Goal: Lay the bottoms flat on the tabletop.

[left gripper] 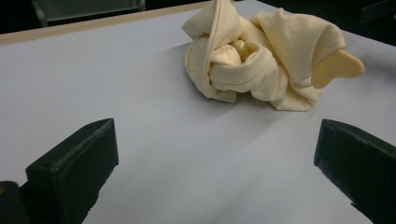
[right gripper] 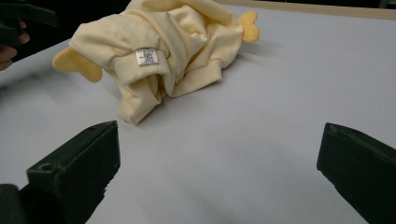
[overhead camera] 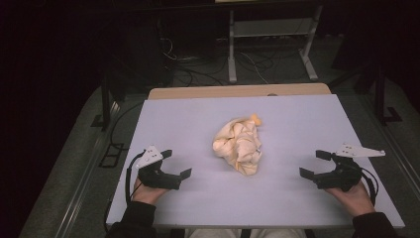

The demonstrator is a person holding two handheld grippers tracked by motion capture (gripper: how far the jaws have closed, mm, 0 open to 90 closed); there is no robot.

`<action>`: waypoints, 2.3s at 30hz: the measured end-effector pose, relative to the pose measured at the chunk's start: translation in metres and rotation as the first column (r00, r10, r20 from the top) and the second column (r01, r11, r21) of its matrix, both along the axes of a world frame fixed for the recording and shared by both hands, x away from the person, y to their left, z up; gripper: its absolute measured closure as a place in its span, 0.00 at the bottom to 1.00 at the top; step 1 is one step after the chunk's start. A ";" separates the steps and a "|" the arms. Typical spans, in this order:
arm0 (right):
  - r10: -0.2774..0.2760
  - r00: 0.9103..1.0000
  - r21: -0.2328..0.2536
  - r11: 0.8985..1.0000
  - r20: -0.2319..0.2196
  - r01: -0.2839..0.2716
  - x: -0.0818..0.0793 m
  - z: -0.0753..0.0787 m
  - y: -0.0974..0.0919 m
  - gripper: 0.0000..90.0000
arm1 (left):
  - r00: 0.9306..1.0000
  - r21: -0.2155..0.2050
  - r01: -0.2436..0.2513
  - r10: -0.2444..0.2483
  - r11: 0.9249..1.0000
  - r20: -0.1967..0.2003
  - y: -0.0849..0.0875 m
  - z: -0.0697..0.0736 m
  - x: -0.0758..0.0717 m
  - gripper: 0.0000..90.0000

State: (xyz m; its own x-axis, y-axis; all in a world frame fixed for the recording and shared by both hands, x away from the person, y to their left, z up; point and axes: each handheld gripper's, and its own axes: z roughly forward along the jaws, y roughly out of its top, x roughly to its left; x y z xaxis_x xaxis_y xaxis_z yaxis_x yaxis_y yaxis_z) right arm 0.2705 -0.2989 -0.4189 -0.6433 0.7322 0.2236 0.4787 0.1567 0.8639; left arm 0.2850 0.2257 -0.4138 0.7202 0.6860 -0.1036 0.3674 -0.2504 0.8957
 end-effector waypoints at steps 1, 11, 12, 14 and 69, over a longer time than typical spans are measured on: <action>0.000 1.000 0.000 1.000 0.000 0.000 0.000 0.000 0.000 0.00 | 1.000 0.000 0.000 0.000 1.000 0.000 0.000 0.000 0.000 0.00; -0.003 1.000 0.009 1.000 -0.006 0.003 -0.001 0.001 -0.001 0.00 | 1.000 -0.013 0.003 -0.003 1.000 -0.005 -0.005 0.002 -0.002 0.00; -0.003 1.000 0.009 1.000 -0.007 0.004 -0.001 0.002 -0.001 0.00 | 1.000 -0.018 0.006 -0.006 1.000 -0.006 -0.006 0.003 -0.002 0.00; -0.004 1.000 0.008 1.000 -0.005 0.004 -0.001 0.002 -0.001 0.00 | 1.000 -0.018 0.006 -0.006 1.000 -0.002 -0.008 0.003 -0.002 0.00; 0.043 0.999 -0.065 0.997 -0.024 -0.044 0.061 0.046 0.021 0.00 | 0.995 0.080 0.094 -0.093 0.992 -0.026 -0.042 0.041 0.050 0.00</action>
State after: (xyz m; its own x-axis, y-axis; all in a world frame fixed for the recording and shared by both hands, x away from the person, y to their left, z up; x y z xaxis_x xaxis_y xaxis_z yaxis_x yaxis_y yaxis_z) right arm 0.3317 -0.2780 -0.3734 -0.6703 0.7172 0.1906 0.4894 0.2342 0.8400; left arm 0.3348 0.1837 -0.3730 0.7797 0.6226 -0.0674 0.3588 -0.3559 0.8629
